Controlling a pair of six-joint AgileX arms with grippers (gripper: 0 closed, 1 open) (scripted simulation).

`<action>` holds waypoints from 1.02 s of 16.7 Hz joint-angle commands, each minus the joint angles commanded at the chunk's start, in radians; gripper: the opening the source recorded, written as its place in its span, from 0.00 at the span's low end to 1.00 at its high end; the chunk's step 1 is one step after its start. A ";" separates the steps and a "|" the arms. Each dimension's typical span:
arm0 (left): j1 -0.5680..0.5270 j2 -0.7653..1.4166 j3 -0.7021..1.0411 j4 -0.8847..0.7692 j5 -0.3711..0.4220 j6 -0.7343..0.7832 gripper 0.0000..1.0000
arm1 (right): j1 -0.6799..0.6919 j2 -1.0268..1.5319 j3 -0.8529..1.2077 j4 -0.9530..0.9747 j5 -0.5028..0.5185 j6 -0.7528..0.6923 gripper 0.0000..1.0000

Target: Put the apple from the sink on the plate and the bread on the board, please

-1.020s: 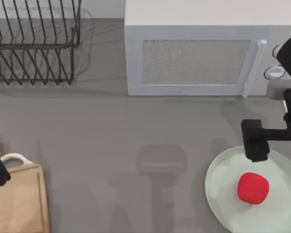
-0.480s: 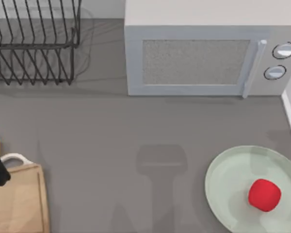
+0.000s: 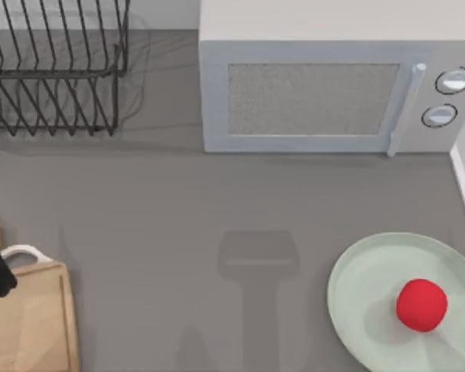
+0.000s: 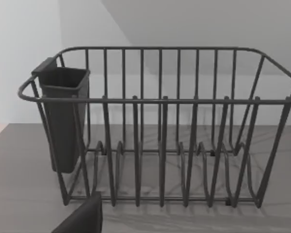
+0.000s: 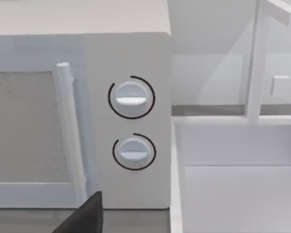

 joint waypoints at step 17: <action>0.039 0.474 0.367 -0.275 -0.002 -0.013 1.00 | -0.026 -0.062 -0.060 0.060 0.000 -0.027 1.00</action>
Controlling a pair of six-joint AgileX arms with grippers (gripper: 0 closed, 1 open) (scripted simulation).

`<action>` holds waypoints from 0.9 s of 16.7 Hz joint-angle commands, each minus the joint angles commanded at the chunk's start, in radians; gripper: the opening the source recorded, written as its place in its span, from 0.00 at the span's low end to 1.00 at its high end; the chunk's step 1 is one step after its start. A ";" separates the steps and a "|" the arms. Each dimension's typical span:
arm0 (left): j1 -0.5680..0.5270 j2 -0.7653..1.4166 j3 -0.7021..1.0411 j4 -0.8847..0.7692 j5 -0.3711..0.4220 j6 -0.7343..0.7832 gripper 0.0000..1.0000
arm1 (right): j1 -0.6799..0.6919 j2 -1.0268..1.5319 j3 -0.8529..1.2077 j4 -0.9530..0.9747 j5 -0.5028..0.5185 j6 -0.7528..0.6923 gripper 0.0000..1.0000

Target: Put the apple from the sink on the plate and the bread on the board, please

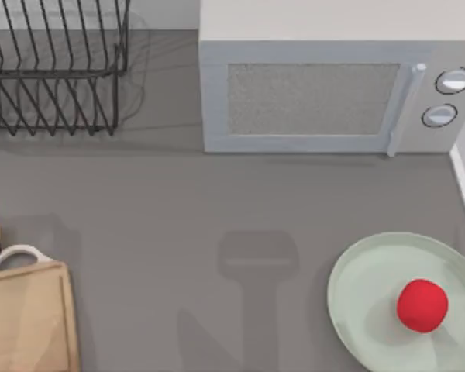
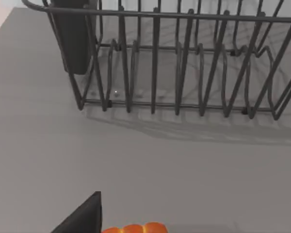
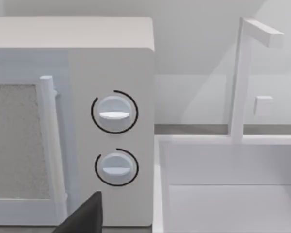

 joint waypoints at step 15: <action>0.091 1.300 0.848 -0.678 0.003 -0.037 1.00 | 0.000 0.000 0.000 0.000 0.000 0.000 1.00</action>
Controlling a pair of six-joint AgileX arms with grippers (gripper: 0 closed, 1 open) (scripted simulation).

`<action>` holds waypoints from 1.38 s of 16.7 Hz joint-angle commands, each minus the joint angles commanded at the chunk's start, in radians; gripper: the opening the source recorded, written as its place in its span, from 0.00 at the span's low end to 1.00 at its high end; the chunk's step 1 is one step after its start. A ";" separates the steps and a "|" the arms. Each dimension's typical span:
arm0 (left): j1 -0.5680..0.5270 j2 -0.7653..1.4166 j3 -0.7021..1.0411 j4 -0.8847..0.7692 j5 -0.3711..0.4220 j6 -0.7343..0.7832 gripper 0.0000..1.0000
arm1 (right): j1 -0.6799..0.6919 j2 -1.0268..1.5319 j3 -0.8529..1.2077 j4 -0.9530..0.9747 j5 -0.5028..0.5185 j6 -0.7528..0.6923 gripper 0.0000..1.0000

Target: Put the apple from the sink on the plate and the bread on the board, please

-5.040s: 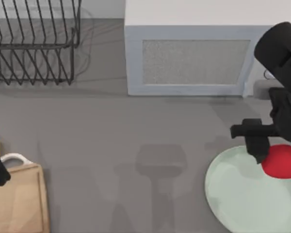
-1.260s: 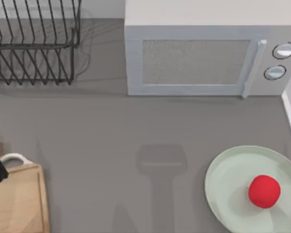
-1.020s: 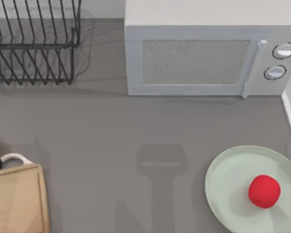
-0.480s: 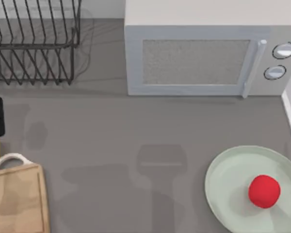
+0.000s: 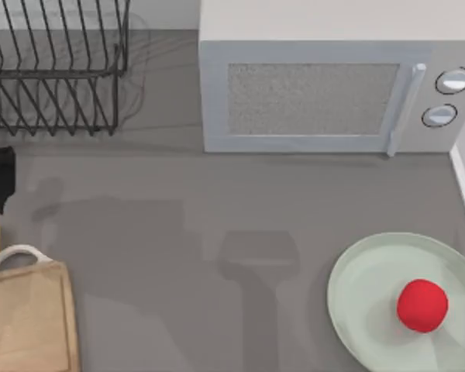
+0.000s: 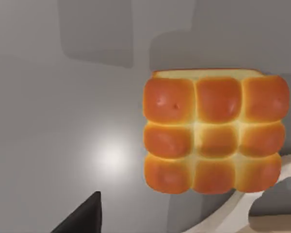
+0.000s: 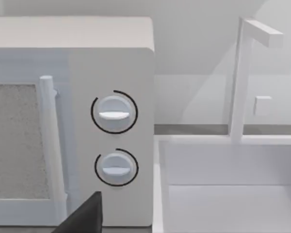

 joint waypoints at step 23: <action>0.008 0.202 -0.074 0.218 0.000 0.001 0.85 | 0.000 0.000 0.000 0.000 0.000 0.000 1.00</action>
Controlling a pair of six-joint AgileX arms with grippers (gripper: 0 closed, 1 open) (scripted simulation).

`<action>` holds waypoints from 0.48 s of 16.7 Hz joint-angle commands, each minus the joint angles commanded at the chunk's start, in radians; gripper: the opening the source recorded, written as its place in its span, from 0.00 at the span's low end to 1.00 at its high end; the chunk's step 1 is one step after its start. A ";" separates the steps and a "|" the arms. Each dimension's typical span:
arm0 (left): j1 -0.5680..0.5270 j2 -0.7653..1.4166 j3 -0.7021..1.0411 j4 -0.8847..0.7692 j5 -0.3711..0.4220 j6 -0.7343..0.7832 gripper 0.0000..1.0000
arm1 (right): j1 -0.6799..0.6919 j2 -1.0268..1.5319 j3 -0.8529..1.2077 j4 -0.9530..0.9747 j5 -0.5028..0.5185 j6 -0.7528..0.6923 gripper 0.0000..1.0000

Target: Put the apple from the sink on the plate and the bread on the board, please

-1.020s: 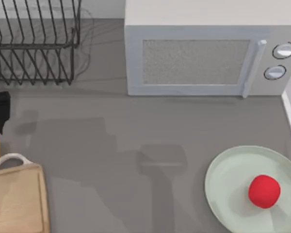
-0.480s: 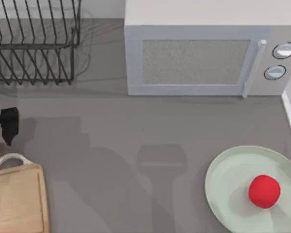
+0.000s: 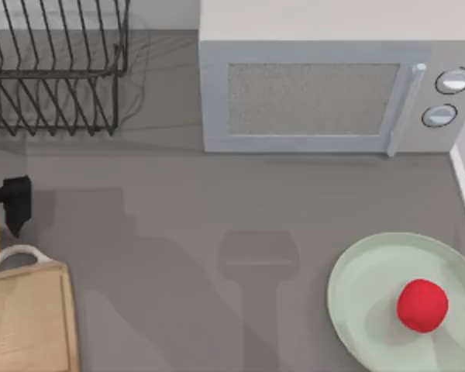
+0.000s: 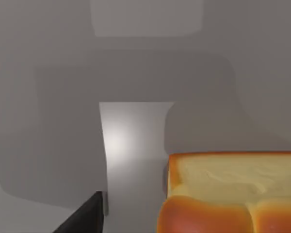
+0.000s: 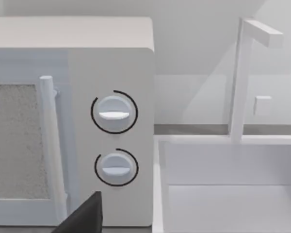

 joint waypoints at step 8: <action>0.000 0.000 0.000 0.000 0.000 0.000 0.25 | 0.000 0.000 0.000 0.000 0.000 0.000 1.00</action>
